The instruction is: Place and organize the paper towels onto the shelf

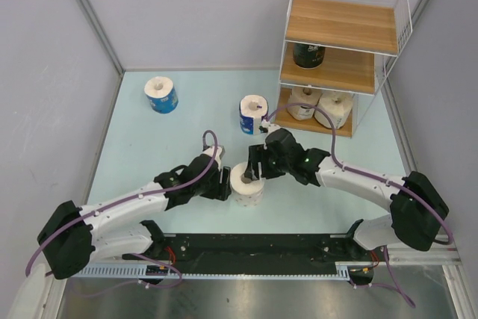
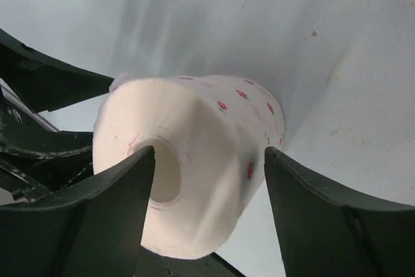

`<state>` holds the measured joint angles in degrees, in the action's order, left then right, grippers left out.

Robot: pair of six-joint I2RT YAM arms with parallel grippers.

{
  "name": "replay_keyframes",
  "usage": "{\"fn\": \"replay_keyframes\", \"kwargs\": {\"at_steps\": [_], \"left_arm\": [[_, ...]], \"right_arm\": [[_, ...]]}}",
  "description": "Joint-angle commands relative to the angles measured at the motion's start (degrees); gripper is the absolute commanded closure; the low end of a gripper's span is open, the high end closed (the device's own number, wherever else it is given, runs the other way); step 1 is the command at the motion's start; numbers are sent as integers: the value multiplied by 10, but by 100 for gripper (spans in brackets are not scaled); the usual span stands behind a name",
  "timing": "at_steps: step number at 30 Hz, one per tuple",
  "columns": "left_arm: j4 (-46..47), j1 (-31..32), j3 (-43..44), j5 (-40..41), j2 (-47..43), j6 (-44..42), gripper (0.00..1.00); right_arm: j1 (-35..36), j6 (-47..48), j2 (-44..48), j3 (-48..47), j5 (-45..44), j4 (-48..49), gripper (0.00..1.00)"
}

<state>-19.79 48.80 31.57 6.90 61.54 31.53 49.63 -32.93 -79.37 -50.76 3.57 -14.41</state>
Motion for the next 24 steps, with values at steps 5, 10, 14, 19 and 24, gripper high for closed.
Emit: {"fn": "replay_keyframes", "kwargs": {"at_steps": [5, 10, 14, 19, 24], "left_arm": [[17, 2, -2, -3, 8, 4, 30], [22, 2, -5, 0, 8, 6, 30], [29, 2, -9, -3, 12, 9, 30], [34, 2, -6, -4, 17, 7, 30], [34, 2, 2, -3, 23, 4, 30]], "right_arm": [[41, 48, -23, -71, -99, -73, 35], [53, 59, -24, -73, -124, -96, 37], [57, 64, -27, -74, -139, -114, 41], [58, 67, -25, -75, -141, -112, 57], [58, 47, 13, -78, -183, -106, 71]]}}
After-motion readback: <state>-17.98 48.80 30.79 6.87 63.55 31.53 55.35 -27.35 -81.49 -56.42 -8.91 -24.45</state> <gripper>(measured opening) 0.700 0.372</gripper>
